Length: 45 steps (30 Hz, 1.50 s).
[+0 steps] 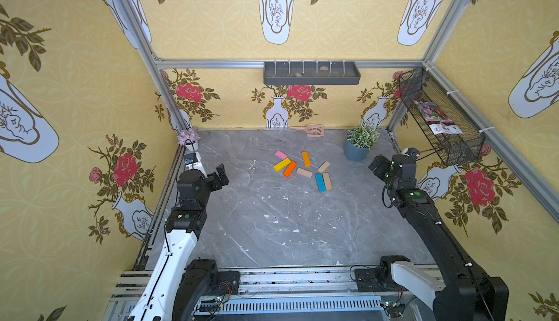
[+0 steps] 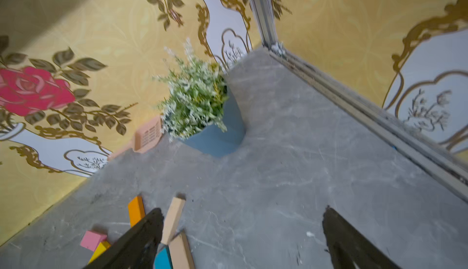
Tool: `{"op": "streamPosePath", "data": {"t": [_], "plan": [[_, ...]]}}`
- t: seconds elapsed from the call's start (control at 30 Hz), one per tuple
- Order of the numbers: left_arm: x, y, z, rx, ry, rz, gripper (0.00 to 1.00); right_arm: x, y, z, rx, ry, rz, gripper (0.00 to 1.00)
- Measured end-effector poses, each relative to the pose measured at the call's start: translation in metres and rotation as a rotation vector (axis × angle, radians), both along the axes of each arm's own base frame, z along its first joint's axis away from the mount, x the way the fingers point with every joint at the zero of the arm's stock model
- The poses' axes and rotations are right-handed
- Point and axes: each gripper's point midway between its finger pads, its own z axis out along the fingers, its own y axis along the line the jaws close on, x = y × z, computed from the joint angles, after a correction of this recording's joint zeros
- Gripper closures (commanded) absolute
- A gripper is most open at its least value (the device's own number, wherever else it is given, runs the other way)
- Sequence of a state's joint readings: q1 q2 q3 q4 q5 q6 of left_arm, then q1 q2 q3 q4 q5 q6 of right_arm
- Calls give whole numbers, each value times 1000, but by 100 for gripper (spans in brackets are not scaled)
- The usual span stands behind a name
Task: Assemble a giraffe with building blocks
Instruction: Move the building block to the center of the board.
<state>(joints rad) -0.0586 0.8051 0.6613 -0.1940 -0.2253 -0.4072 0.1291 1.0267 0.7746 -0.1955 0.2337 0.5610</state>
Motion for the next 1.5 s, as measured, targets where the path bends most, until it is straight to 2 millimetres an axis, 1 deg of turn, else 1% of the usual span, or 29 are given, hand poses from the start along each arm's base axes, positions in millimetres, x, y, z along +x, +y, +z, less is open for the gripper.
{"op": "streamPosePath", "data": {"t": [0.07, 0.1, 0.13, 0.17, 0.2, 0.27, 0.3, 0.33, 0.37, 0.43, 0.5, 0.6, 0.63, 0.73, 0.8, 0.83, 0.97, 1.03, 1.1, 1.2, 1.27, 1.33, 1.4, 1.5], "plan": [[-18, 22, -20, -32, 49, 160, 1, -3, 1, -3, 19, 1, -5, 3], [-29, 31, -35, -51, 76, 231, 1, -6, 0, -7, 19, -1, -7, 3], [-37, 37, -47, -66, 95, 277, 1, -9, -2, -12, 14, 3, -17, 2], [-45, 41, -59, -79, 111, 317, 1, -13, -5, -22, 21, 16, -36, 2], [-51, 43, -66, -91, 115, 340, 1, -17, -9, -33, 23, 41, -52, 2], [-55, 43, -72, -111, 111, 346, 1, -22, -15, -49, 32, 78, -71, 2], [-54, 40, -73, -123, 109, 327, 1, -23, -17, -54, 39, 86, -82, 2], [-50, 34, -72, -137, 102, 290, 5, -23, -13, -60, 46, 92, -63, 2], [-45, 26, -71, -154, 95, 244, 6, -22, -6, -65, 54, 94, -30, 3], [-30, 4, -71, -196, 93, 118, 10, -21, 12, -78, 61, 107, 51, 2], [-16, -17, -75, -232, 127, 13, 14, -21, 30, -90, 54, 124, 124, 3], [5, -46, -77, -256, 183, -122, 15, -15, 56, -98, 41, 126, 223, 2], [12, -60, -76, -256, 198, -179, 15, -13, 64, -101, 30, 130, 257, 3], [26, -94, -76, -225, 244, -305, 13, -11, 83, -107, -5, 103, 323, 3], [37, -116, -77, -183, 273, -373, 12, -18, 99, -120, -34, 116, 379, 2], [43, -124, -79, -161, 283, -393, 12, -21, 105, -123, -46, 121, 398, 3], [77, -157, -98, -58, 348, -467, 13, -23, 128, -119, -86, 66, 460, 2], [100, -169, -104, -24, 373, -493, 14, -23, 132, -120, -105, 67, 464, 2], [132, -180, -106, 11, 381, -514, 15, -18, 135, -119, -122, 59, 459, 2], [171, -195, -110, 73, 397, -553, 14, -13, 135, -117, -139, 57, 448, 3], [192, -202, -116, 114, 416, -580, 13, -13, 134, -120, -146, 65, 442, 2], [208, -208, -122, 147, 435, -604, 9, -13, 133, -121, -149, 69, 440, 3], [220, -214, -131, 173, 457, -631, 9, -11, 133, -122, -155, 76, 435, 2], [228, -220, -143, 198, 486, -670, 9, -9, 133, -123, -161, 81, 429, 3]]}}
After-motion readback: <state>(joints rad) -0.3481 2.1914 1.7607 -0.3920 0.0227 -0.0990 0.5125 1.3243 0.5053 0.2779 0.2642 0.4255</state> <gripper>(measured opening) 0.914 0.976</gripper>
